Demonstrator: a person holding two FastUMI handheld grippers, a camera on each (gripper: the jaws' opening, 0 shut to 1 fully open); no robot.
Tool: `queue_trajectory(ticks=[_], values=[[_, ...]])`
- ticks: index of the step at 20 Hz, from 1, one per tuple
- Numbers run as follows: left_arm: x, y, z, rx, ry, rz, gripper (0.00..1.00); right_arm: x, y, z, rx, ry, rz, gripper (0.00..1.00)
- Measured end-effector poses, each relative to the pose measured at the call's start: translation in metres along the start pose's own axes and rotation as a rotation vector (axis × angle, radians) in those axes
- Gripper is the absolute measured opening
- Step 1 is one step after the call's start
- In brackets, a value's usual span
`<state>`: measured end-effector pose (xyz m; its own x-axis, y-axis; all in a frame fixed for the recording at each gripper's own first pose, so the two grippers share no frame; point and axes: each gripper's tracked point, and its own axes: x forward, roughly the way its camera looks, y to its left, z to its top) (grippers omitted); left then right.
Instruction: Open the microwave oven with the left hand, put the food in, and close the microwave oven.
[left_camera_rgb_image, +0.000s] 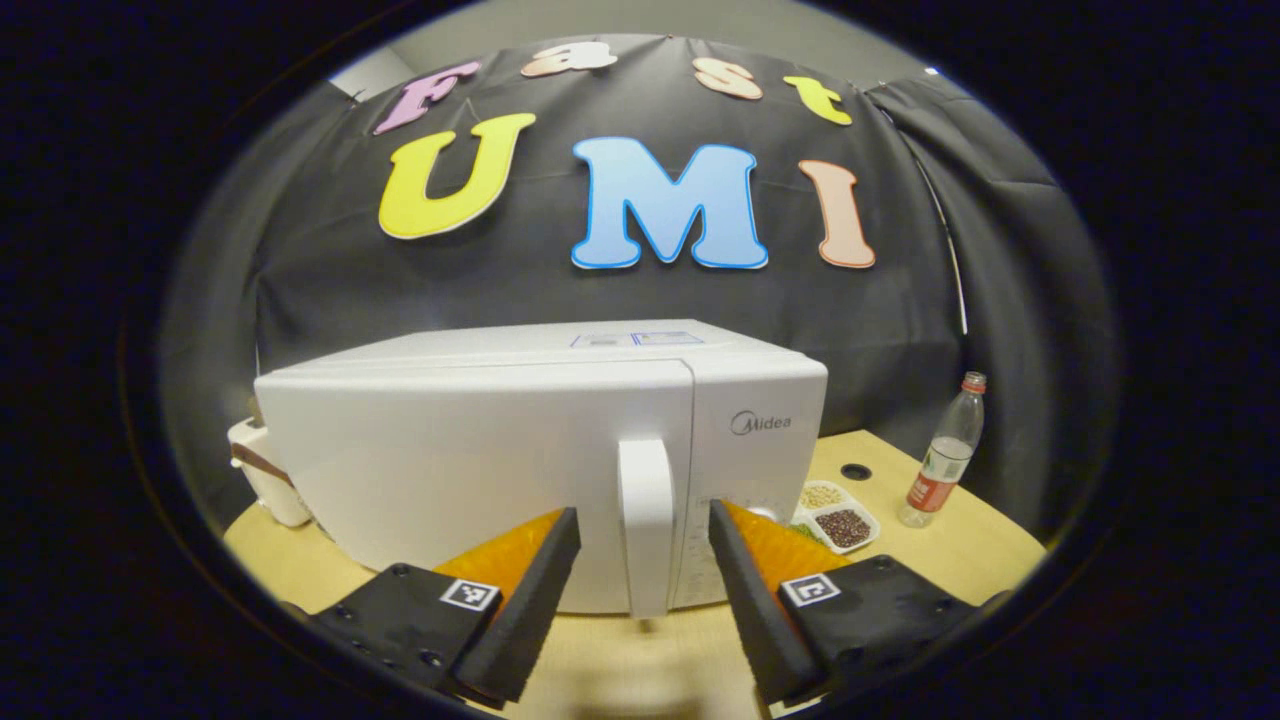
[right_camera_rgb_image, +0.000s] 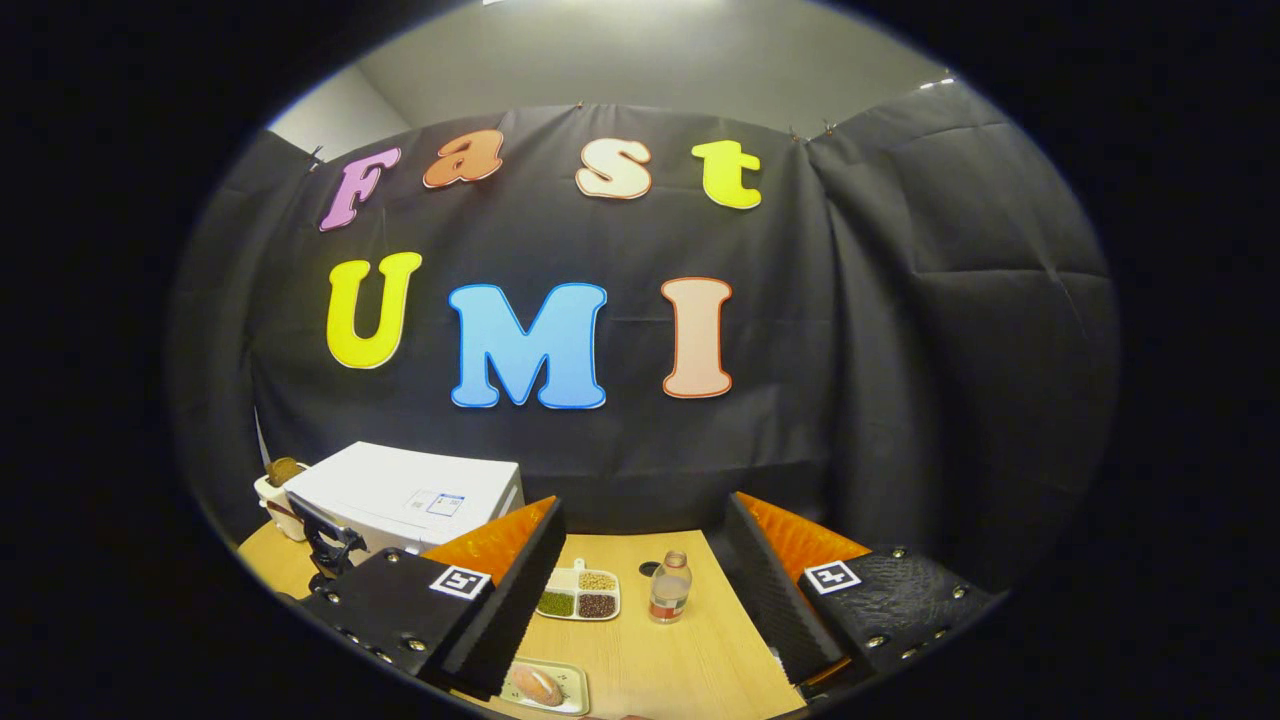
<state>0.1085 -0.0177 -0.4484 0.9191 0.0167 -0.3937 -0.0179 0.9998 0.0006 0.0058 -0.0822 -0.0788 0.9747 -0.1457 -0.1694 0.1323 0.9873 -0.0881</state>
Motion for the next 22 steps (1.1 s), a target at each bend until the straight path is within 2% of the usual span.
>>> queue_trajectory(ticks=[1,4,6,9,10,12,14,16,19,22], values=[[0.001,0.003,-0.002,0.006,0.018,0.014,0.74,0.0,0.001,0.002,0.001,-0.003,0.002,0.98],[0.009,-0.008,-0.005,0.031,0.041,-0.014,0.35,-0.001,0.006,0.0,-0.016,-0.006,0.016,0.98],[0.006,-0.006,-0.007,0.021,0.05,-0.027,0.29,-0.003,0.008,-0.002,-0.026,0.001,0.022,0.98],[0.0,-0.006,-0.005,0.051,0.07,-0.029,0.13,-0.004,0.012,-0.005,-0.015,0.007,0.038,0.98],[0.003,-0.007,-0.008,0.036,0.081,-0.039,0.1,-0.005,0.014,-0.005,-0.01,0.007,0.041,0.98],[0.002,-0.007,-0.008,0.0,0.098,-0.065,0.1,-0.006,0.016,-0.005,-0.003,0.004,0.049,0.98],[-0.009,-0.007,-0.014,0.027,0.133,-0.078,0.07,-0.007,0.016,-0.003,0.002,-0.005,0.049,0.98],[-0.037,-0.004,-0.019,0.051,0.108,-0.104,0.07,-0.008,0.017,-0.005,0.012,-0.012,0.046,0.98],[-0.073,0.001,-0.029,0.063,0.135,-0.18,0.06,-0.008,0.033,-0.018,0.04,0.012,0.081,0.98],[-0.107,0.011,-0.038,0.119,0.17,-0.265,0.07,-0.011,0.054,-0.024,0.062,0.029,0.125,0.98]])
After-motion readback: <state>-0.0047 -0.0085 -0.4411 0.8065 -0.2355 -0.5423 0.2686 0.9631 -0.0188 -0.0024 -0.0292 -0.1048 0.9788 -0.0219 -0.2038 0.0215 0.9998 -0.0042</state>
